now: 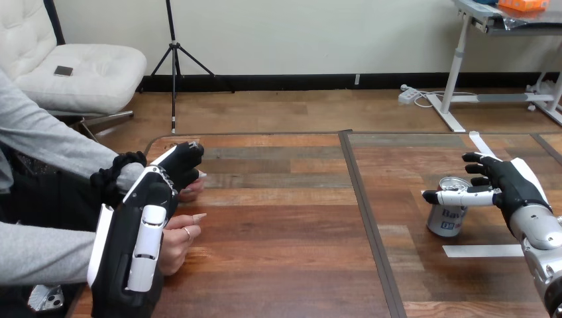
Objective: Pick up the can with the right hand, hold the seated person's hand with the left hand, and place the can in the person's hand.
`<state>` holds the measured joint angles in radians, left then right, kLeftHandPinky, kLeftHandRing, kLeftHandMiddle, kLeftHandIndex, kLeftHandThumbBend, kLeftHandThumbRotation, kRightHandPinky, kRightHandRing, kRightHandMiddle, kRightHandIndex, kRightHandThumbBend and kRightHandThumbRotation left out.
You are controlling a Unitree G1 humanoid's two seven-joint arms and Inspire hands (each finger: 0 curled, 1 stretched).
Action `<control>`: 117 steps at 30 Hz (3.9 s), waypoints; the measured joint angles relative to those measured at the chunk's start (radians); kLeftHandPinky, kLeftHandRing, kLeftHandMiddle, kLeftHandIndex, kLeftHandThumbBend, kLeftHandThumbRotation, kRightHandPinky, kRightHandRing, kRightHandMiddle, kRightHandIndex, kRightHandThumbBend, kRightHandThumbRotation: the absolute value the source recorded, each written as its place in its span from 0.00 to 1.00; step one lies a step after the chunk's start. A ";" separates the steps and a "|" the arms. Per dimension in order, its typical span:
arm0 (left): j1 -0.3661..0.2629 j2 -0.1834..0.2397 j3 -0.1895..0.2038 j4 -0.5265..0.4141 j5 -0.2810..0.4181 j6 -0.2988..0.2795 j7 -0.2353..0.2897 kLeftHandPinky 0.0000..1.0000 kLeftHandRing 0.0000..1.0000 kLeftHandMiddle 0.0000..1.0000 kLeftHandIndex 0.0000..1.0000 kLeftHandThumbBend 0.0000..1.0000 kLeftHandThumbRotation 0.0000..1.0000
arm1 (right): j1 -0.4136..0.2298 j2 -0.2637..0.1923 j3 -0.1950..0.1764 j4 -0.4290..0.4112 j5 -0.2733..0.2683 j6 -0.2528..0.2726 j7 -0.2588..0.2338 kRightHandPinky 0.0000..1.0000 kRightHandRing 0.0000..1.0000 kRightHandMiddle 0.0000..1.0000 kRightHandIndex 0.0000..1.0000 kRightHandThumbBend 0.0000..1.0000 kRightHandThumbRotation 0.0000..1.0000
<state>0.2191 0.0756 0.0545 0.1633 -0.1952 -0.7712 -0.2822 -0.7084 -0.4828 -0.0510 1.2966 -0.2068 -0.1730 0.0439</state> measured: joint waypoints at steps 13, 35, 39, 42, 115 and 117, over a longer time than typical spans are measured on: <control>0.000 0.001 0.001 0.002 0.000 -0.006 -0.001 0.89 0.89 0.84 0.79 0.48 0.99 | 0.000 -0.002 0.013 0.000 -0.012 0.015 0.011 0.54 0.76 0.81 0.89 1.00 0.13; -0.001 0.001 0.003 0.002 0.008 -0.004 0.014 0.87 0.89 0.84 0.79 0.50 0.98 | 0.000 -0.021 0.046 0.000 -0.044 0.047 0.028 0.54 0.80 0.86 0.93 1.00 0.15; -0.001 0.002 0.003 0.002 0.008 -0.004 0.014 0.87 0.89 0.84 0.79 0.51 0.98 | 0.000 -0.025 0.047 0.000 -0.045 0.047 0.033 0.57 0.83 0.88 0.93 1.00 0.16; 0.000 0.003 0.002 0.001 0.009 -0.002 0.014 0.88 0.89 0.84 0.79 0.53 0.98 | 0.000 -0.027 0.051 0.000 -0.051 0.047 0.033 0.56 0.82 0.87 0.92 1.00 0.15; -0.003 0.006 0.002 -0.002 0.006 -0.008 0.016 0.86 0.88 0.85 0.74 0.46 1.00 | 0.001 -0.028 0.082 0.001 -0.077 -0.004 -0.032 0.45 0.52 0.56 0.58 0.80 0.00; -0.003 0.006 0.002 -0.002 0.007 -0.008 0.016 0.85 0.87 0.84 0.74 0.47 1.00 | 0.001 -0.028 0.084 0.001 -0.077 -0.007 -0.038 0.43 0.51 0.55 0.57 0.78 0.00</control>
<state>0.2159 0.0819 0.0564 0.1614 -0.1887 -0.7788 -0.2658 -0.7076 -0.5104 0.0330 1.2974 -0.2839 -0.1803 0.0055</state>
